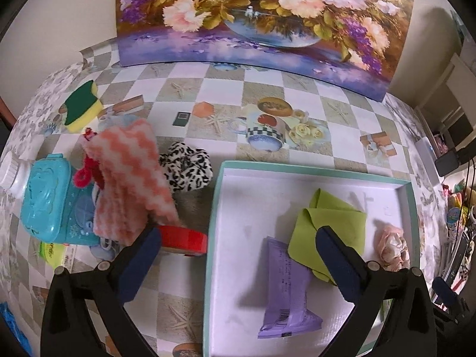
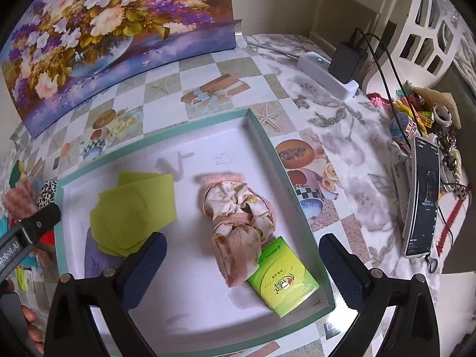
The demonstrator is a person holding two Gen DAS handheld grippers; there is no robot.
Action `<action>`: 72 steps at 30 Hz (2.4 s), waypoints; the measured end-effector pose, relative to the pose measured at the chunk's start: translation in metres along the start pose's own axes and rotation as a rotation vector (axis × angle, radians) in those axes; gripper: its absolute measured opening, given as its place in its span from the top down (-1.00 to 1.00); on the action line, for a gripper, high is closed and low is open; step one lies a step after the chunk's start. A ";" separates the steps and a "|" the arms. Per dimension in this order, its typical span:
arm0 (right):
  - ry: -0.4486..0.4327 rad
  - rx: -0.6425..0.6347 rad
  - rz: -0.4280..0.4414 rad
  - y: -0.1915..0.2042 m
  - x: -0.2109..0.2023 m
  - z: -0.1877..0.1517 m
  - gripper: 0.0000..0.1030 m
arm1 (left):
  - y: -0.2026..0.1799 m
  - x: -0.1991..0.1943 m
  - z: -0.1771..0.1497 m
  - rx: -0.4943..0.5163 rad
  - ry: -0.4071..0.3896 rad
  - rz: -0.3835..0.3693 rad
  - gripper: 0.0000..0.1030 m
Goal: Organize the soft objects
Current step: 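Withdraw both tools from the tray toward the remaining items, then grasp the red tape roll with the right tool while the left tool grasps the green tissue packet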
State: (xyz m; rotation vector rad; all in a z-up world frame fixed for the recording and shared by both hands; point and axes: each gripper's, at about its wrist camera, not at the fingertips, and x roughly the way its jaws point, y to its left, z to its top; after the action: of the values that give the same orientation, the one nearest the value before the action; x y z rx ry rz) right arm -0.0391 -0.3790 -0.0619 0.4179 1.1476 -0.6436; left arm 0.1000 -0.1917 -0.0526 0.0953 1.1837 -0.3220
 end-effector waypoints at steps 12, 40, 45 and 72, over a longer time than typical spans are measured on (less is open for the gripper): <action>0.014 -0.008 0.000 0.007 -0.007 -0.008 -1.00 | 0.018 -0.017 0.007 -0.003 -0.025 0.058 -1.00; 0.011 -0.215 0.150 0.130 -0.025 -0.041 -1.00 | 0.156 -0.071 0.002 -0.186 0.007 0.084 -1.00; -0.007 -0.272 0.214 0.159 -0.030 -0.047 -1.00 | 0.191 -0.080 -0.002 -0.268 -0.019 0.062 -1.00; 0.007 -0.265 0.371 0.198 -0.011 -0.041 -1.00 | 0.261 -0.046 -0.035 -0.373 -0.024 -0.046 -1.00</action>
State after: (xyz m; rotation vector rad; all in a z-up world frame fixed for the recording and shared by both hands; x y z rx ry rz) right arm 0.0603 -0.2032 -0.0696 0.3923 1.1074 -0.1640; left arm 0.1303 0.0742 -0.0481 -0.2608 1.2051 -0.1381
